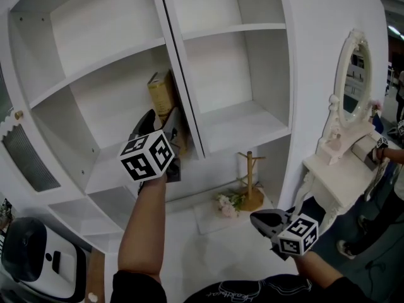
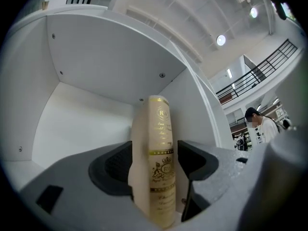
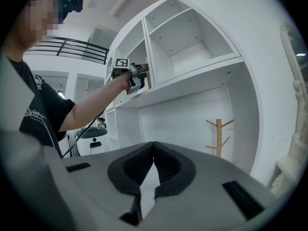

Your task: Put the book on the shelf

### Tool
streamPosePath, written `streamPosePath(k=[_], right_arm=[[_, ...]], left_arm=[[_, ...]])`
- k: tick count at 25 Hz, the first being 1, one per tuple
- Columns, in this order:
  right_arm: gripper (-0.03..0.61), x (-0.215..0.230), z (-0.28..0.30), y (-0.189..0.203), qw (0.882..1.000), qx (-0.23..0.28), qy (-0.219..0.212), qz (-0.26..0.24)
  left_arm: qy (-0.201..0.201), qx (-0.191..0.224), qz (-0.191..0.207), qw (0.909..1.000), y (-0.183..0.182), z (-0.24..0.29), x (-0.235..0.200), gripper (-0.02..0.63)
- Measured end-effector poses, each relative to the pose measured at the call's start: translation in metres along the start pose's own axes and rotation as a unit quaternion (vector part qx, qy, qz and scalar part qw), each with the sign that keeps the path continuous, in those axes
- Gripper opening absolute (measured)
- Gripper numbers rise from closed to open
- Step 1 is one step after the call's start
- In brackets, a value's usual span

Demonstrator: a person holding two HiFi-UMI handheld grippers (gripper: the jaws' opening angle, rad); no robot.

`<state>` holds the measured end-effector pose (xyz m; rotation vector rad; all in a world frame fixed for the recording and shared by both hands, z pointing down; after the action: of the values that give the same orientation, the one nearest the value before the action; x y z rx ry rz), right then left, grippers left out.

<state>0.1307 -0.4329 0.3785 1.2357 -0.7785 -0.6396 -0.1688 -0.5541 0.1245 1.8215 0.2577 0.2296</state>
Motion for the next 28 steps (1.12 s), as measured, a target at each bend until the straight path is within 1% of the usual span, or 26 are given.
streamPosePath(k=[2,5,7,10,12,14,16,18,20,22,24,25,26,27,28], right_arm=[[0.006,-0.004,-0.005,-0.005,1.0,0.008,0.0,-0.004],[0.006,-0.012,-0.013,-0.012,1.0,0.016,-0.006,-0.011],[0.006,-0.018,-0.016,-0.018,1.0,0.022,-0.012,-0.01],[0.006,-0.032,-0.021,-0.031,0.999,0.039,-0.03,-0.013],[0.006,-0.044,-0.024,-0.041,0.997,0.055,-0.039,-0.023],[0.006,-0.056,-0.027,-0.05,0.996,0.071,-0.047,-0.032],[0.006,-0.068,-0.031,-0.054,0.994,0.083,-0.058,-0.036],[0.006,-0.08,-0.035,-0.054,0.993,0.09,-0.068,-0.039],[0.006,-0.09,-0.038,-0.054,0.992,0.099,-0.075,-0.039],[0.006,-0.097,-0.04,-0.052,0.99,0.106,-0.083,-0.034],[0.006,-0.103,-0.041,-0.048,0.989,0.108,-0.092,-0.028],[0.006,-0.106,-0.041,-0.046,0.989,0.109,-0.095,-0.025],[0.006,-0.108,-0.042,-0.044,0.989,0.109,-0.098,-0.023],[0.006,-0.11,-0.042,-0.041,0.989,0.108,-0.1,-0.019],[0.006,-0.111,-0.042,-0.039,0.989,0.107,-0.101,-0.016]], left_arm=[[0.015,0.004,0.007,0.9998,-0.002,-0.015,0.002,0.281],[0.037,0.004,0.027,0.9989,0.004,-0.048,0.011,0.279],[0.053,0.002,0.028,0.9982,0.01,-0.074,0.019,0.279],[0.094,-0.006,0.001,0.9956,0.022,-0.115,0.031,0.276],[0.127,-0.018,-0.021,0.9915,0.033,-0.139,0.042,0.275],[0.165,-0.028,-0.043,0.9849,0.043,-0.162,0.053,0.273],[0.204,-0.037,-0.066,0.9761,0.054,-0.184,0.065,0.267],[0.228,-0.05,-0.082,0.969,0.065,-0.206,0.075,0.222],[0.241,-0.062,-0.093,0.9641,0.075,-0.226,0.083,0.16],[0.256,-0.068,-0.108,0.9582,0.085,-0.242,0.089,0.123],[0.269,-0.068,-0.125,0.9526,0.097,-0.257,0.094,0.1],[0.271,-0.069,-0.131,0.9512,0.103,-0.263,0.097,0.075],[0.271,-0.072,-0.133,0.9505,0.109,-0.267,0.098,0.022],[0.273,-0.076,-0.132,0.95,0.113,-0.271,0.099,0.003],[0.276,-0.079,-0.129,0.9492,0.117,-0.274,0.1,0.003]])
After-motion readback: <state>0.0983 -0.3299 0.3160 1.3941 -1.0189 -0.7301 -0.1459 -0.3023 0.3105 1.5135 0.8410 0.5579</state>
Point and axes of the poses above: the fingertips, and each gripper's own axes: z forward along the fingers, x to its right, y out of its underside, the point moved 10 cm from there along -z, backward along the fingers, and after that the axes turned 2 degrees about z, right-handed, at the moved point
